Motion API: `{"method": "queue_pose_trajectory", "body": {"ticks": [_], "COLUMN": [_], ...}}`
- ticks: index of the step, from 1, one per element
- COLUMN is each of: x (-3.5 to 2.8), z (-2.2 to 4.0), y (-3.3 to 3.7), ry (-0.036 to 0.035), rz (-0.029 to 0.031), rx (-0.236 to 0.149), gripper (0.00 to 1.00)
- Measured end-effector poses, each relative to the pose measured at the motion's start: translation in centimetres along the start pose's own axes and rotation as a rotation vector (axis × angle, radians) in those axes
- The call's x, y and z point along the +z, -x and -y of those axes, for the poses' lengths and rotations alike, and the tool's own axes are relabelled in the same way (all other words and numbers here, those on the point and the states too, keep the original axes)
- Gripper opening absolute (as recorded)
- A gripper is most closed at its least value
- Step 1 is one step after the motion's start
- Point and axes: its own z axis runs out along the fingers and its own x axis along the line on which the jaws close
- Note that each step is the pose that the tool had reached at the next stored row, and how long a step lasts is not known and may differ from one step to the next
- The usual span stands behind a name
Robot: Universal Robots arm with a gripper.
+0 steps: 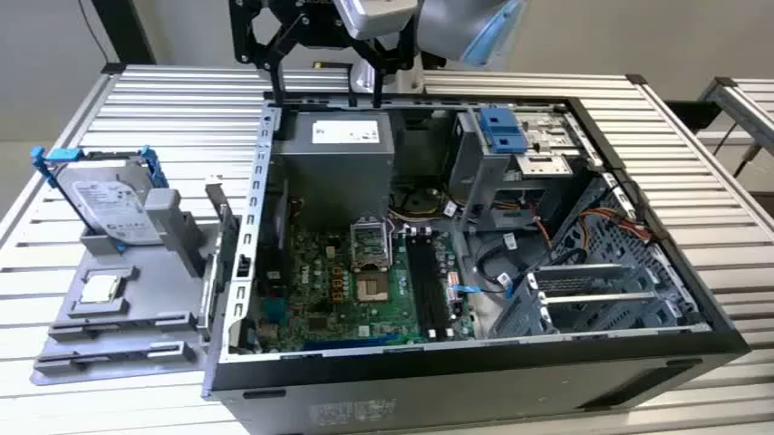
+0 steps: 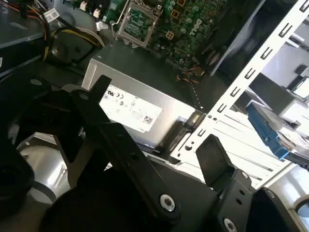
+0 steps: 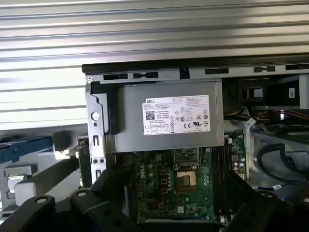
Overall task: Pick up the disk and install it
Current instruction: 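Reach for the disk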
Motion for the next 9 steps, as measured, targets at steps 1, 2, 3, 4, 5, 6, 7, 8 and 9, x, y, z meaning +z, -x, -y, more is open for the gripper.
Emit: {"method": "queue_pose_trajectory", "body": {"ticks": [1,2,3,4,5,6,7,8,9], "x": [0.0,0.0,0.0,0.0,0.0,0.0,-0.01,-0.01,-0.01], "z": [0.0,0.0,0.0,0.0,0.0,0.0,0.01,0.02,0.01], "y": [0.0,0.0,0.0,0.0,-0.02,-0.08,-0.17,-0.27,-0.31], "ry": [0.0,-0.0001,0.0,0.0,0.0,0.0,0.0,-0.0001,0.0], "rz": [0.0,-0.0001,0.0,0.0,0.0,0.0,0.0,0.0,-0.0001], "rx": [0.0,0.0,0.0,0.0,0.0,0.0,0.0,0.0,0.0], "gripper": [1.0,1.0,1.0,1.0,1.0,1.0,1.0,1.0,1.0]}}
